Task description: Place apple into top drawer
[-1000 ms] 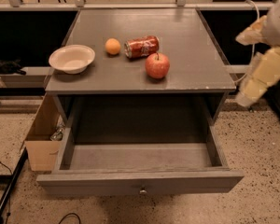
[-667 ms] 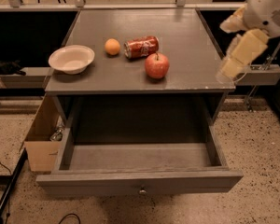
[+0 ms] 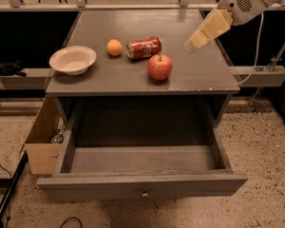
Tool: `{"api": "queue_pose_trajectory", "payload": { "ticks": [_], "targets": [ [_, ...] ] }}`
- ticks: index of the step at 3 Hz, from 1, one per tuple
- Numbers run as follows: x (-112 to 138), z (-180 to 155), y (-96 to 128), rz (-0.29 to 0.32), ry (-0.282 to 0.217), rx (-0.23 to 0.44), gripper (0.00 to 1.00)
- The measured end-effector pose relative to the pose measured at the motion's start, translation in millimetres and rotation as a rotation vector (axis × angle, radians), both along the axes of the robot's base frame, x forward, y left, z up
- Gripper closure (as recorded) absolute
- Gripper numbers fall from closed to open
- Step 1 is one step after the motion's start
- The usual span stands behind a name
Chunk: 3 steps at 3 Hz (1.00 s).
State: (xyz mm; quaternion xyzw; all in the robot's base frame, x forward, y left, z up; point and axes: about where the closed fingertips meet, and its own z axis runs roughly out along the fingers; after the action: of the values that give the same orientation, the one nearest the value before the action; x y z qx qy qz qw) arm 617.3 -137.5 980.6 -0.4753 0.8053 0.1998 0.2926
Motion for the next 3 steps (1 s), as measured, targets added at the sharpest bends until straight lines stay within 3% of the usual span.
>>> {"api": "queue_pose_trajectory", "payload": {
  "ticks": [1,2,3],
  "targets": [
    [4,-1,1,-0.005,-0.005,0.002,0.00],
    [41,-11,13,-0.058,-0.051,0.018,0.00],
    [85,-40,37,-0.130,-0.051,0.075,0.00]
  ]
}}
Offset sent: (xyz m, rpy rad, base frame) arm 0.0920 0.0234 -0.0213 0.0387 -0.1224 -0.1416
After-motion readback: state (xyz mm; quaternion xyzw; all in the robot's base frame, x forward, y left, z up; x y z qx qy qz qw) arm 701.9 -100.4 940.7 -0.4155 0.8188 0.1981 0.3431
